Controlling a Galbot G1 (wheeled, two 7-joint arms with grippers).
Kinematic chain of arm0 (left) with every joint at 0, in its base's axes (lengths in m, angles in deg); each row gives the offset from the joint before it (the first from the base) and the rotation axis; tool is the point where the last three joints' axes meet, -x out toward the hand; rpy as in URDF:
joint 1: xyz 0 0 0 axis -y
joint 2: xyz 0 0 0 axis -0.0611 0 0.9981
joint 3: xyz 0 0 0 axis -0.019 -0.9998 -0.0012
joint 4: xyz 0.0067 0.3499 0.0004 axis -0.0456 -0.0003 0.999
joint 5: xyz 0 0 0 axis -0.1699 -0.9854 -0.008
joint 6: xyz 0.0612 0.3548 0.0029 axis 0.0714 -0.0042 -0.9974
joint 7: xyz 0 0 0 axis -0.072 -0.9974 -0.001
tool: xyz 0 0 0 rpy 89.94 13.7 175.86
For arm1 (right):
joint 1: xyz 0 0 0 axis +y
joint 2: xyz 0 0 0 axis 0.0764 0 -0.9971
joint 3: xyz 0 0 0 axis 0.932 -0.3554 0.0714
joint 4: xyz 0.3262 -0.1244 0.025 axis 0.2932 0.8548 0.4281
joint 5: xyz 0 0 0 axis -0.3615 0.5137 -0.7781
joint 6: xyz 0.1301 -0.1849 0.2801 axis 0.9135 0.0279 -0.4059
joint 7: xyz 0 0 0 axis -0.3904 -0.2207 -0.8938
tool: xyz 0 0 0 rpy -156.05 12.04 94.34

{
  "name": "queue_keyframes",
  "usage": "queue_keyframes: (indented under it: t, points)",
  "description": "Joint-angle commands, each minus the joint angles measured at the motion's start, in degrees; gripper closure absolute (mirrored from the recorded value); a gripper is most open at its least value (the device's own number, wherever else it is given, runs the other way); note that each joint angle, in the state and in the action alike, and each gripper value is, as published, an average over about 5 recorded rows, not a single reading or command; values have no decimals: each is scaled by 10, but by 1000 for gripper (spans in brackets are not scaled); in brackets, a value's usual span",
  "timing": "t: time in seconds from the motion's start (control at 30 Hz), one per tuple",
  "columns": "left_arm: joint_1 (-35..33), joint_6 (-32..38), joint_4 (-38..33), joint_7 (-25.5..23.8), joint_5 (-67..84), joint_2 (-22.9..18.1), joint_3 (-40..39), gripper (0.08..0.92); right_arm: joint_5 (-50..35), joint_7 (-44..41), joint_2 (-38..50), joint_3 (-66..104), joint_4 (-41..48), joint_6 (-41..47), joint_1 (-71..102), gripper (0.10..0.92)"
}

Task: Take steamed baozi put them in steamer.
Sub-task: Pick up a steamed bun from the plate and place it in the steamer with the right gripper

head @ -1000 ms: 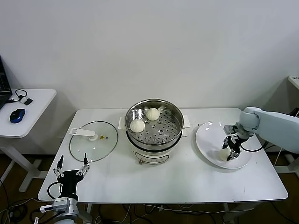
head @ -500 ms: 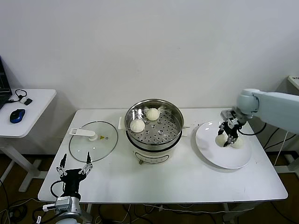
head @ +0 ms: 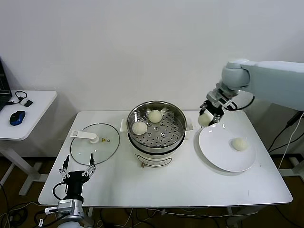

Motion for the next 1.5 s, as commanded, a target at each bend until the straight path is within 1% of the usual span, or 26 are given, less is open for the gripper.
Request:
queue_keyframes:
  t: [0.03,0.2,0.43,0.73,0.93,1.1,1.5]
  points:
    - [-1,0,0,0,-1,-28,-1,177,102,48,-56,69,-96,-64,-27,437]
    - [-2,0,0,1,-2,-28,2,177,158,90,-83,92,-102,-97,-1,432]
    - [-4,-1,-3,1,-3,-28,6,177,181,114,-112,101,-78,-121,45,429]
    - [-6,-1,-2,1,-3,-28,13,177,181,115,-138,101,-35,-154,99,431]
    - [-6,-1,2,1,-7,-28,13,177,181,112,-171,77,3,-187,103,431]
    - [-7,1,3,2,-7,-28,13,177,179,108,-191,65,23,-195,113,431]
    - [-4,1,8,3,-1,-28,22,177,174,98,-208,58,37,-203,130,431]
